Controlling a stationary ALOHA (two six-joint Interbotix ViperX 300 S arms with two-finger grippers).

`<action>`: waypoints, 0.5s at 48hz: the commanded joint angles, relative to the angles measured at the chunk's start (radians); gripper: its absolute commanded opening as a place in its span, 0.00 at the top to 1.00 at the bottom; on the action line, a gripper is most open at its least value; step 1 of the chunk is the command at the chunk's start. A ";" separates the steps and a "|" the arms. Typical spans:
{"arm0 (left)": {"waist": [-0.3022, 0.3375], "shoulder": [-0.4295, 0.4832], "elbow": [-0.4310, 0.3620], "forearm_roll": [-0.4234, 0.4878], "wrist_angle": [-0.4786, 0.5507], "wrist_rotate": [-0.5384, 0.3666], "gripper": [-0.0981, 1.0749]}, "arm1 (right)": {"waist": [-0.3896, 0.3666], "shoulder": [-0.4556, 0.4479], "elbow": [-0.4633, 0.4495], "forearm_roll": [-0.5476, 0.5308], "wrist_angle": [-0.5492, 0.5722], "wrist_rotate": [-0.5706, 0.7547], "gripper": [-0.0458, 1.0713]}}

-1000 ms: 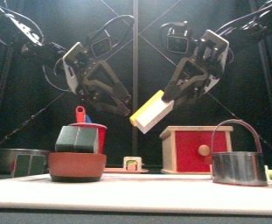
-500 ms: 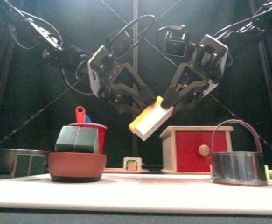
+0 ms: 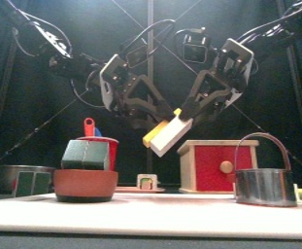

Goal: Pull apart the egg and rice

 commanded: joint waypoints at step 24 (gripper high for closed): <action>-0.005 -0.005 -0.028 0.008 -0.009 0.002 0.40 | 0.003 -0.015 -0.057 0.000 -0.009 0.000 0.42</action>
